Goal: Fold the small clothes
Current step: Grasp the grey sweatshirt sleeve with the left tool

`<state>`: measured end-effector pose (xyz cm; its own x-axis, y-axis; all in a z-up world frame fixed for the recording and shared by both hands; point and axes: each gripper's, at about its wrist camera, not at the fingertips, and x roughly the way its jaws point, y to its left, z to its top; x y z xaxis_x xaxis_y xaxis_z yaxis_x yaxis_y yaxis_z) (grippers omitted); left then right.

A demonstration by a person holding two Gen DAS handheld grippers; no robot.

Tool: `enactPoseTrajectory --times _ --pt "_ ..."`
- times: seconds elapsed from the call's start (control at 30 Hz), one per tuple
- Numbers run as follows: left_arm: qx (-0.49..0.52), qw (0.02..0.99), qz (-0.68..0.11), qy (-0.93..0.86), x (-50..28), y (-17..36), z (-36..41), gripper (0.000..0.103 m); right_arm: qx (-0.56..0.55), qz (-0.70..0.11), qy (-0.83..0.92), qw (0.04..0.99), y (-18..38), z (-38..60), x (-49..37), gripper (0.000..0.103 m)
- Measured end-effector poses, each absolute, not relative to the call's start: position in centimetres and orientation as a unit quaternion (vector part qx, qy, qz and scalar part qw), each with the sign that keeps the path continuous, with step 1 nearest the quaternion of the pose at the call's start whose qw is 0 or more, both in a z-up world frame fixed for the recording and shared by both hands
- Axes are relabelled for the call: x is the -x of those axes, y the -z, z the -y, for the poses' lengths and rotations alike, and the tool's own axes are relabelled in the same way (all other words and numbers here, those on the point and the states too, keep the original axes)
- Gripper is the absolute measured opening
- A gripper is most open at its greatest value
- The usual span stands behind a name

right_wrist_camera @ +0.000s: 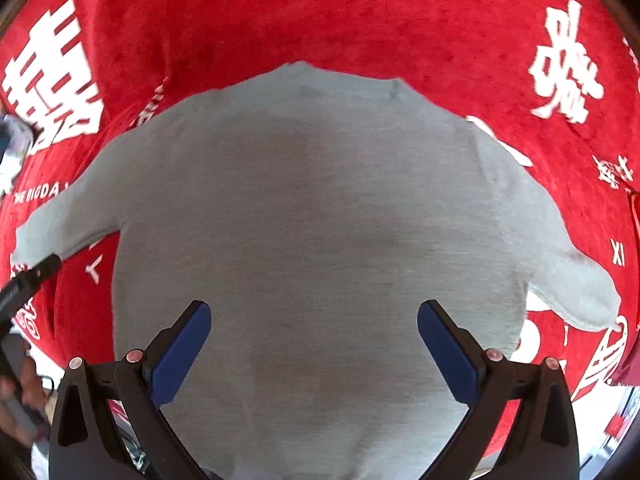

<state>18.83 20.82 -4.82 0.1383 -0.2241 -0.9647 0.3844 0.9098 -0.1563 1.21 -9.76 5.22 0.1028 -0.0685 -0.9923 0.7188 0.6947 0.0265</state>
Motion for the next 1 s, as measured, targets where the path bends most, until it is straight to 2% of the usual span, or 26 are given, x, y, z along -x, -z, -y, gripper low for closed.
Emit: enactPoseTrajectory --times 0.17,0.3,0.33,0.37,0.4,0.47,0.5,0.57,0.73,0.9,1.0 --pt "-0.01 0.739 -0.647 0.186 -22.9 9.2 -23.3 0.103 -0.255 -0.62 0.26 0.695 -4.2 8.0 -2.9 0.103" --pt "0.007 0.755 -0.625 0.199 -24.2 9.4 -22.9 0.103 -0.248 -0.629 0.255 0.691 -3.7 7.6 -3.7 0.103" --pt "0.003 0.765 -0.614 0.195 -24.3 9.0 -22.9 0.096 -0.246 -0.63 0.255 0.691 -3.7 7.5 -3.9 0.103" --pt "-0.005 0.781 -0.598 0.178 -24.4 8.4 -23.0 0.078 -0.246 -0.63 0.255 0.691 -3.7 7.4 -4.0 0.103" --pt "-0.013 0.791 -0.591 0.159 -24.6 8.1 -23.1 0.068 -0.246 -0.63 0.255 0.691 -3.7 7.3 -4.1 0.103" --pt "-0.009 0.793 -0.592 0.143 -25.2 8.0 -23.9 0.021 -0.25 -0.627 0.255 0.692 -3.9 7.3 -4.1 0.103" --pt "0.003 0.794 -0.591 0.144 -25.5 7.9 -24.4 0.013 -0.252 -0.624 0.254 0.694 -4.0 7.3 -4.0 0.103" --pt "0.025 0.803 -0.575 0.157 -25.7 7.0 -25.3 0.009 -0.253 -0.62 0.255 0.697 -4.1 7.3 -3.8 0.103" --pt "-0.039 0.829 -0.508 0.23 -23.3 2.0 -22.2 0.007 -0.276 -0.605 0.26 0.7 -4.4 7.9 -2.2 0.103" --pt "-0.091 0.82 -0.433 0.363 -17.5 -4.7 -14.0 0.007 -0.301 -0.577 0.281 0.705 -5.5 10.3 0.9 0.103" --pt "-0.103 0.783 -0.432 0.435 -12.8 -6.1 -7.7 0.007 -0.321 -0.557 0.304 0.703 -6.2 12.5 3.7 0.103"
